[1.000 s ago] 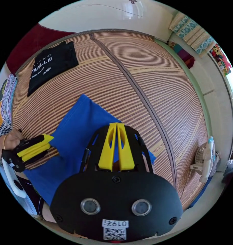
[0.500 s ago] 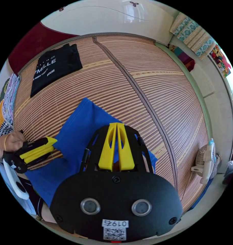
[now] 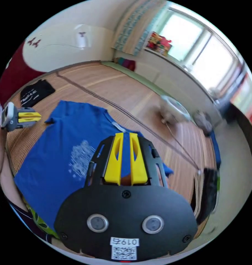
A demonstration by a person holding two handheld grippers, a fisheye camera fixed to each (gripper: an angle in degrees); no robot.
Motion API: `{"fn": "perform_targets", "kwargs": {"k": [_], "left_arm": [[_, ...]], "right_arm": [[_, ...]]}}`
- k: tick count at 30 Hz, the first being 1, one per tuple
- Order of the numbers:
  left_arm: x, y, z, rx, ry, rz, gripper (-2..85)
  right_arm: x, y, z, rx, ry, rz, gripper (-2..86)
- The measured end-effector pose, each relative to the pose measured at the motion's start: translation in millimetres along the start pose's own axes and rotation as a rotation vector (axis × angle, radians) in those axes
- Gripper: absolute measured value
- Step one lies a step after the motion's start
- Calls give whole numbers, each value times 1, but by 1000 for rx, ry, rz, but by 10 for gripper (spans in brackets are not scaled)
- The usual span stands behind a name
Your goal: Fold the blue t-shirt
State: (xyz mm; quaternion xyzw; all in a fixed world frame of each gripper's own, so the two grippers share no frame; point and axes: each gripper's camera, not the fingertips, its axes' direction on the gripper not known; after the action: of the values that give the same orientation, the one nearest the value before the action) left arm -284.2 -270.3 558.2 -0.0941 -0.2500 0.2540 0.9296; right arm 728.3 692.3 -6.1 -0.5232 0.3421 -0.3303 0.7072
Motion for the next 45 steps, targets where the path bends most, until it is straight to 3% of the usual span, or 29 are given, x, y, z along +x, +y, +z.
{"fn": "perform_targets", "kwargs": {"k": [2,4,6,8,12,18,24,28,31,38,45], "left_arm": [[-19,-4,-11,112,146,-93,6],[-25,-10,-17,195,266,-135,5],[-21,-17,-21,270,359,-146,5],[-6,-29,-26,337,443,-140,4],[30,-49,-30,367,487,-83,5],[78,-108,-34,362,512,15,5],[75,-268,-23,430,651,-96,8],[109,-398,30,293,799,-181,9],[146,-462,64,224,778,-227,9],[208,-563,117,130,625,-278,8],[261,-606,135,64,551,-156,9]], "right_arm": [[68,81,-21,-72,56,195,56],[89,138,-42,-86,91,245,63],[78,180,-60,-72,165,195,61],[35,209,-65,-78,381,38,56],[-36,202,-49,-43,589,-227,51],[-54,179,7,-161,519,-288,97],[-89,174,12,-121,653,-441,83],[-87,160,11,-121,600,-428,79],[-82,152,6,-123,501,-407,63],[-106,149,-15,-153,473,-507,-4],[-124,138,-45,-164,399,-514,7]]}}
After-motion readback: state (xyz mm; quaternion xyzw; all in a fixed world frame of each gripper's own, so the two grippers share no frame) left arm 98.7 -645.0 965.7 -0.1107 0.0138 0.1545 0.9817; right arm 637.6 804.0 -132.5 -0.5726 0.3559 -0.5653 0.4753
